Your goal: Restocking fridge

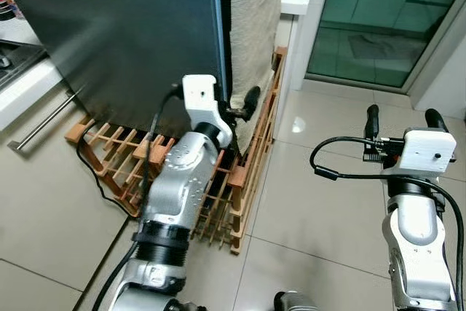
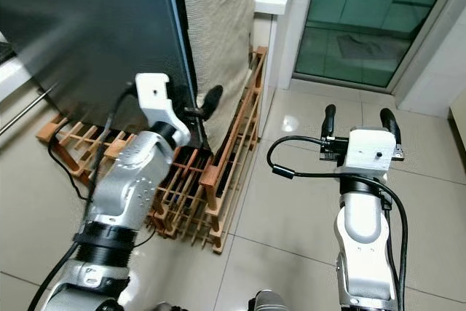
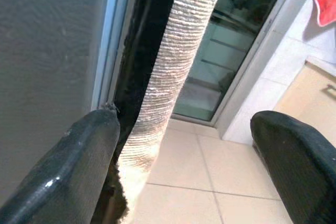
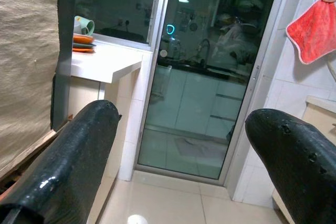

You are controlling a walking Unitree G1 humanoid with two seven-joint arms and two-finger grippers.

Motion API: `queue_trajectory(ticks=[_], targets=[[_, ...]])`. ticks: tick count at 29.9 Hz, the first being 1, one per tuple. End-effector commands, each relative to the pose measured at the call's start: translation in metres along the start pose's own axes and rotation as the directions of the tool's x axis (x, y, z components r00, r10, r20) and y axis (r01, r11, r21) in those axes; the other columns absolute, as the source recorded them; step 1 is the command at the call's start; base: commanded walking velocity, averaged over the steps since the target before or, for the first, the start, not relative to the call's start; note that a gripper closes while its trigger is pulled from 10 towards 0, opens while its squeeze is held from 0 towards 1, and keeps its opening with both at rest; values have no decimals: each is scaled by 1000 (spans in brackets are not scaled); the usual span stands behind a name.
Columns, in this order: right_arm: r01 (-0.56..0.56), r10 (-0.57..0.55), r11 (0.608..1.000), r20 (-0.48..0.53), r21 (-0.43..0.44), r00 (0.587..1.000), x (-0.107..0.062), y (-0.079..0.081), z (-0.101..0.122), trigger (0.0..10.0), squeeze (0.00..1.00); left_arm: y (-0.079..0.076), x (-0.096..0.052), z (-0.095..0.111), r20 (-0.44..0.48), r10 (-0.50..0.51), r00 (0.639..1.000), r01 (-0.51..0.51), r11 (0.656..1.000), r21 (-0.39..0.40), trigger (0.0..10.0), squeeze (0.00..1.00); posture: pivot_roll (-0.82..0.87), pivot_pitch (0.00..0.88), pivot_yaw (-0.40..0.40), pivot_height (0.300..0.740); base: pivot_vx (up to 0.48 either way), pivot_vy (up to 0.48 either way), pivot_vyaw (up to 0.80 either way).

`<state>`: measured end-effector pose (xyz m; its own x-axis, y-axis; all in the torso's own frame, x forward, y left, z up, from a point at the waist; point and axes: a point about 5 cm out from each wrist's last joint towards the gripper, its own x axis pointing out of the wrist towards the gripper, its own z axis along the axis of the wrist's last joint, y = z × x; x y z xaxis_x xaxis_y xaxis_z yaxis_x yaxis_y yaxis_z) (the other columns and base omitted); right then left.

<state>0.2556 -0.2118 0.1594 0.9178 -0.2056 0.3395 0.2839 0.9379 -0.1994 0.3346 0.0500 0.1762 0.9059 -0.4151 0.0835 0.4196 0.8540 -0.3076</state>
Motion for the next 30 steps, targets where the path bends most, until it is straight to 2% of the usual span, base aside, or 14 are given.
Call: queue_trajectory(ticks=[1,7,11,14,22,28,30], targets=[[17,-17,1000,11,-8,1000,1,-5,1,10000,467,-8,4,8,21,-47,999,47,999,-11,10000,0,-233,89,74,732,0,0,0],[19,-19,1000,7,-15,1000,1,-7,0,10000,471,-15,8,8,28,-72,997,73,997,-34,10000,0,-238,94,69,732,0,0,0],[17,-17,1000,9,-16,1000,2,-7,0,10000,467,-10,15,16,84,-8,996,11,1000,-28,10000,0,-238,94,68,732,0,0,0],[17,-17,1000,11,-16,1000,2,-6,1,10000,471,-9,17,19,94,0,996,3,999,-32,10000,0,-238,94,68,732,0,0,0],[19,-18,1000,13,-22,1000,3,-7,1,10000,471,-1,20,32,153,79,985,-65,993,-98,10000,0,-245,91,67,732,0,0,0],[15,-15,1000,13,-20,1000,3,-6,1,10000,471,-15,25,25,131,-19,991,32,995,-91,10000,0,-242,91,62,732,0,0,0],[12,-12,1000,11,-19,1000,4,-5,0,10000,471,-32,30,10,47,-128,991,130,990,-54,10000,0,-242,91,62,732,0,0,0]])
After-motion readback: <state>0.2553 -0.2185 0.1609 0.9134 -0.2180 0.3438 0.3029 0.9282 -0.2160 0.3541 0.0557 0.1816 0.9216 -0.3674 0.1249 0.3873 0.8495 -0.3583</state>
